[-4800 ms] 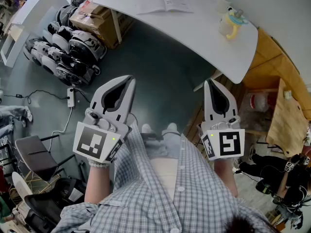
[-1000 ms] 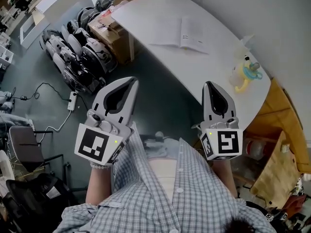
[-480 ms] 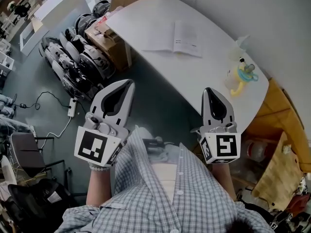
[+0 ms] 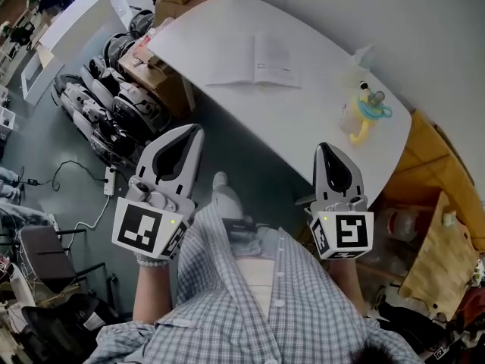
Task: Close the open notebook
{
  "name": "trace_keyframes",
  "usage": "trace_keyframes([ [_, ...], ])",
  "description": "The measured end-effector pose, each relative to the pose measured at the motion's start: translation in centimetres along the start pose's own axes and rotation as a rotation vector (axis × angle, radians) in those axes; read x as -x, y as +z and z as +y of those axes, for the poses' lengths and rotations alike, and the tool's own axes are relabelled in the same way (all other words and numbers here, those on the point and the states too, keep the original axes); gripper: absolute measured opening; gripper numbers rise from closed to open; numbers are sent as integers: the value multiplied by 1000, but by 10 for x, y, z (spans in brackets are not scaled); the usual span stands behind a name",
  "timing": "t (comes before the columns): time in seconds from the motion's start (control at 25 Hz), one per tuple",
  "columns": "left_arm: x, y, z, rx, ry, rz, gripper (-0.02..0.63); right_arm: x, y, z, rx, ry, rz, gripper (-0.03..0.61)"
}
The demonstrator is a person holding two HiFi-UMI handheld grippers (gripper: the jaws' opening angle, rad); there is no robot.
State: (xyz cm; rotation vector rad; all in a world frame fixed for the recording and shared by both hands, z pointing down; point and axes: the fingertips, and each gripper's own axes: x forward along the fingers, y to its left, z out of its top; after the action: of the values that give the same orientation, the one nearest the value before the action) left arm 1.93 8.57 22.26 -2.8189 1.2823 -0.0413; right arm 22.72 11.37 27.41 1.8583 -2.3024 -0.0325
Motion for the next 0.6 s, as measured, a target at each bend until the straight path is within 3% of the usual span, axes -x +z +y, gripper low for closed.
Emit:
trace_keyframes([
  [0.6, -43, -9, 18, 7, -86, 7, 6, -35, -6, -7, -12, -49, 31, 20],
])
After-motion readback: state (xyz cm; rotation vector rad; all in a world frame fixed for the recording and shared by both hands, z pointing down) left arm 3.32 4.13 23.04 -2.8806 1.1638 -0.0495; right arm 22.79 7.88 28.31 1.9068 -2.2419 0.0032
